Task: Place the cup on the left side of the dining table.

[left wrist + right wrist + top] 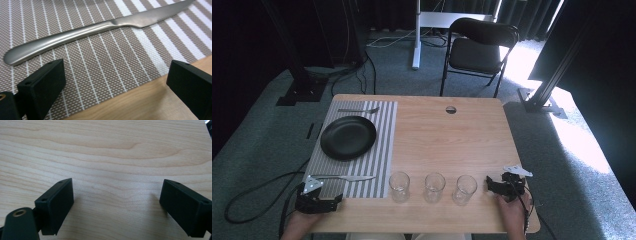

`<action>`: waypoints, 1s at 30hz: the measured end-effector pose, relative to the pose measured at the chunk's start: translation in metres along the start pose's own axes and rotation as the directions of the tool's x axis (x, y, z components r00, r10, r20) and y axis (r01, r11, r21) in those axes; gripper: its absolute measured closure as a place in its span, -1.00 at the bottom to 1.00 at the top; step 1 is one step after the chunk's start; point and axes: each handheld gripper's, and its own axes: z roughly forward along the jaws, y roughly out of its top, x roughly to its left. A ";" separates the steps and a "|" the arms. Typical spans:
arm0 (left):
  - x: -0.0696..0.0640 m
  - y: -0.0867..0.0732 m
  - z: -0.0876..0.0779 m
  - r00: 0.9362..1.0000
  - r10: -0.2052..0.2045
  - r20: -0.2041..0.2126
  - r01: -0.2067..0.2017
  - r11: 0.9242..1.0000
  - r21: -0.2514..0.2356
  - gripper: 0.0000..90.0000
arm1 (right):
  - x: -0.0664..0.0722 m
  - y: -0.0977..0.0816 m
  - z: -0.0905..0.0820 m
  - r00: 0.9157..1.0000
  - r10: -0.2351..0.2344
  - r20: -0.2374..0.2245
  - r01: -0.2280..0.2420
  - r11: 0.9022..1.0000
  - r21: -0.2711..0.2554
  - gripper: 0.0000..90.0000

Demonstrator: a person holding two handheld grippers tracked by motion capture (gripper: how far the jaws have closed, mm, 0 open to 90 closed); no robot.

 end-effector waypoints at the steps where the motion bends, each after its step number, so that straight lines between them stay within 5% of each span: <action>1: 0.000 0.000 0.000 1.000 -0.005 0.000 0.005 1.000 -0.001 -0.94 | 0.000 0.000 0.000 1.000 0.000 0.000 0.000 1.000 0.000 -0.74; 16: -0.017 0.008 -0.008 0.997 0.037 0.070 -0.035 0.999 -0.034 -0.94 | -0.001 0.000 0.000 1.000 -0.002 -0.004 0.002 1.000 -0.001 -0.74; 30: -0.038 0.028 -0.018 0.984 0.111 0.138 -0.100 0.991 -0.083 -0.94 | -0.001 0.000 0.000 1.000 -0.002 -0.004 0.002 1.000 -0.001 -0.74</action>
